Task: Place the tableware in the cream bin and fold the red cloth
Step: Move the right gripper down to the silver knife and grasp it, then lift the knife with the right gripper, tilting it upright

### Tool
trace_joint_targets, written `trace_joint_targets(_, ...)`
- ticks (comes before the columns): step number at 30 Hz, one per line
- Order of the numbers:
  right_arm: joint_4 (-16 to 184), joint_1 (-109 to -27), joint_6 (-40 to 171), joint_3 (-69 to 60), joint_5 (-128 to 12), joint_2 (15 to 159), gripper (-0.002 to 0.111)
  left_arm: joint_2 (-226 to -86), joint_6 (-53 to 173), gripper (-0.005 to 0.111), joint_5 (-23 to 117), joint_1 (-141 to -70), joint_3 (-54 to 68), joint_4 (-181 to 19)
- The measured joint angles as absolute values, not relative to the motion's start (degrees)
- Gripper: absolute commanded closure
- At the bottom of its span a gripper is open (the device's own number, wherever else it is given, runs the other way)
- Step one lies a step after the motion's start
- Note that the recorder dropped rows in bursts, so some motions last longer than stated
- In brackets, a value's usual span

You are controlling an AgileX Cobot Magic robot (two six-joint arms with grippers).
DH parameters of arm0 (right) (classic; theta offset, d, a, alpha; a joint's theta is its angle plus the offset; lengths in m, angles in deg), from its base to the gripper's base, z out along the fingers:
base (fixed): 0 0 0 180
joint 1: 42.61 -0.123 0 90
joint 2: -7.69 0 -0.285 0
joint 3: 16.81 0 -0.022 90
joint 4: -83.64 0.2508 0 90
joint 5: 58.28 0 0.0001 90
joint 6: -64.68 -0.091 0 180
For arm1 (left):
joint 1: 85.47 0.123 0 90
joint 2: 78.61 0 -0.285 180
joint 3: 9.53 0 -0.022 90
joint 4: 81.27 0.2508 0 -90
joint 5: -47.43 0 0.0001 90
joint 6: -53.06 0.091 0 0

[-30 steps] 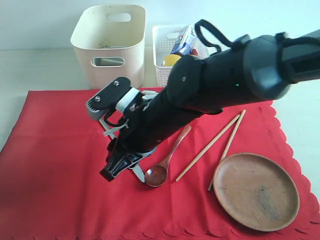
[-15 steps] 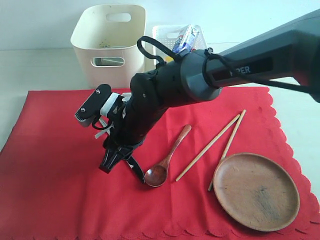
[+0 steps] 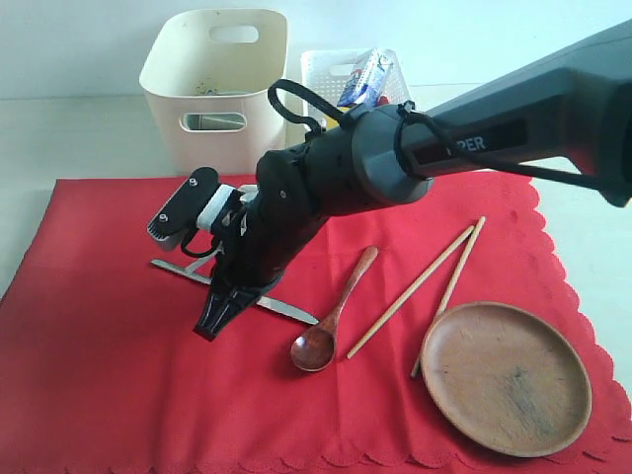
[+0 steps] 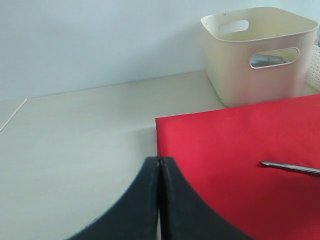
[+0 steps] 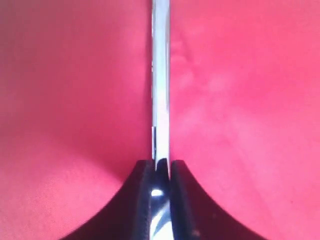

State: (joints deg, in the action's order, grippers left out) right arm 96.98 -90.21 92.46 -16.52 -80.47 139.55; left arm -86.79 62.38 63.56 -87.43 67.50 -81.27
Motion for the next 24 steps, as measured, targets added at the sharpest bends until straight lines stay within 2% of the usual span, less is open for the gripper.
trace_joint_targets(16,97.0,-90.3,90.4,-16.5,-78.9,133.7,0.108,-86.8,62.4,0.107,63.6,-87.4,67.5,-81.3)
trace_joint_targets(18,97.0,-90.3,90.4,-16.5,-78.9,134.1,0.103,-86.8,62.4,0.107,63.6,-87.4,67.5,-81.3)
trace_joint_targets(24,96.9,-90.7,89.0,-16.5,-77.9,137.4,0.073,-86.8,62.4,0.107,63.6,-87.4,67.5,-81.3)
